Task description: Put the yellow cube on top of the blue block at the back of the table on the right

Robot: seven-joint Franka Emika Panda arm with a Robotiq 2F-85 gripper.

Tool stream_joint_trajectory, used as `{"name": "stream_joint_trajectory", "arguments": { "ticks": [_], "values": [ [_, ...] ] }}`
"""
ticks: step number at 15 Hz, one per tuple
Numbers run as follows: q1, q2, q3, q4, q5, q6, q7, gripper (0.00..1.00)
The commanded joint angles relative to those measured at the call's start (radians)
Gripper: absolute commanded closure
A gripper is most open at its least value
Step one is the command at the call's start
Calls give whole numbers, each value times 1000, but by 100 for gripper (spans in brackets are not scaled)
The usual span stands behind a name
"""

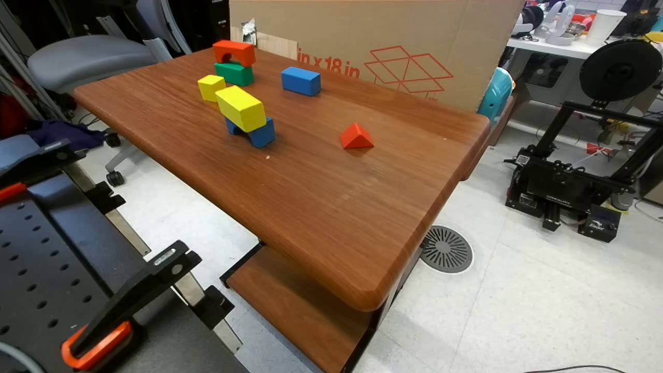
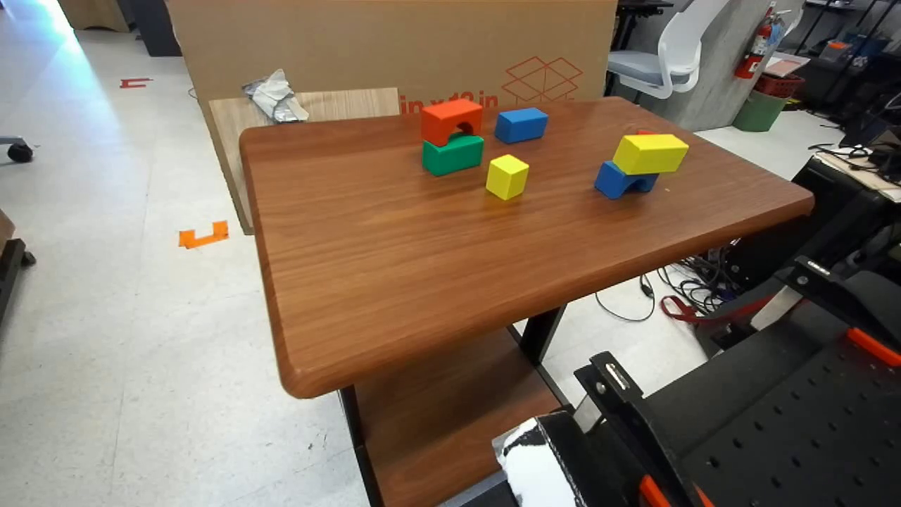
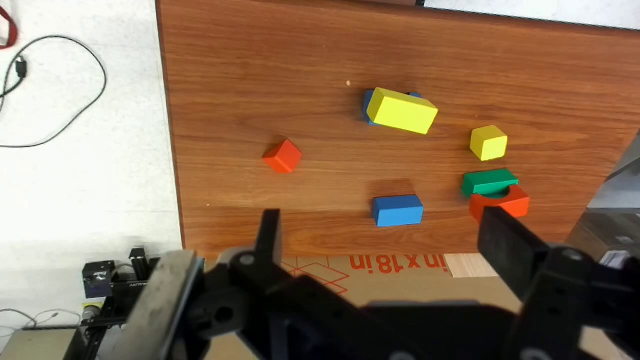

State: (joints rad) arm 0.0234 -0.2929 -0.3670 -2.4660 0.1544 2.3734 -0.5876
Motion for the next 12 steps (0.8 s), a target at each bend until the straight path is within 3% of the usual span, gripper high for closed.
{"name": "stream_joint_trajectory", "arguments": {
  "ticks": [1, 5, 12],
  "values": [
    [-34, 3, 34, 1, 14, -3, -9, 0],
    [-28, 35, 79, 15, 6, 4, 53, 0],
    [2, 125, 272, 14, -92, 64, 219, 0]
  ]
}}
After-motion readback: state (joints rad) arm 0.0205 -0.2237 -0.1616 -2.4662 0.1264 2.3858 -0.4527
